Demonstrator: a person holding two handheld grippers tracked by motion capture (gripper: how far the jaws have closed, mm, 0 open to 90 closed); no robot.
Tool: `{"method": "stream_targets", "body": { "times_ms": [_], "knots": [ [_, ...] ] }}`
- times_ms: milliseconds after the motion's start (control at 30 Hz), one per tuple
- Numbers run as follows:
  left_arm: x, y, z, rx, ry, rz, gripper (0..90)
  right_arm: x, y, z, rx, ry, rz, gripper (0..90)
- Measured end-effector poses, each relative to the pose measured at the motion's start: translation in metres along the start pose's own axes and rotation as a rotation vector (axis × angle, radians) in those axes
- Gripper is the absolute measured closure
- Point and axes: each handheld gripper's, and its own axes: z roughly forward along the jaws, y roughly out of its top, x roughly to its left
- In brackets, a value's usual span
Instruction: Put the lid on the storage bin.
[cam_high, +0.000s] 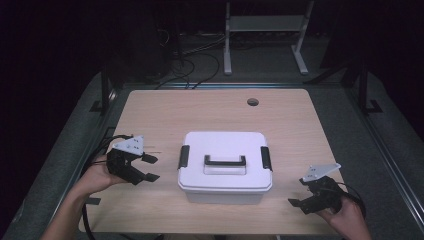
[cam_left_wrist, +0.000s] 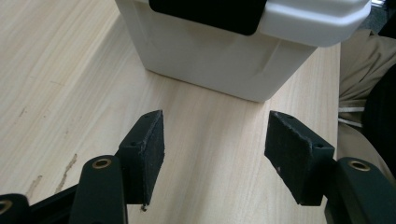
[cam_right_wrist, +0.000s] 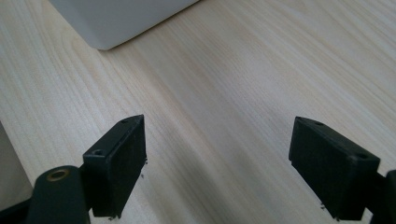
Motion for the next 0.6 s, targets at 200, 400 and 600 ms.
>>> {"method": "stream_targets", "body": {
  "times_ms": [200,400,600],
  "knots": [
    [-0.002,-0.004,0.002,-0.004,0.001,-0.007,35.8,0.0,0.0,0.0,0.001,-0.001,-0.004,18.5],
    [-0.003,-0.01,0.001,-0.009,0.006,-0.013,35.1,0.0,0.0,0.0,-0.001,-0.001,-0.001,18.5],
    [-0.005,-0.016,0.003,-0.008,0.009,-0.023,33.6,0.0,-0.001,-0.001,0.0,-0.002,-0.001,18.5]
  ]
}}
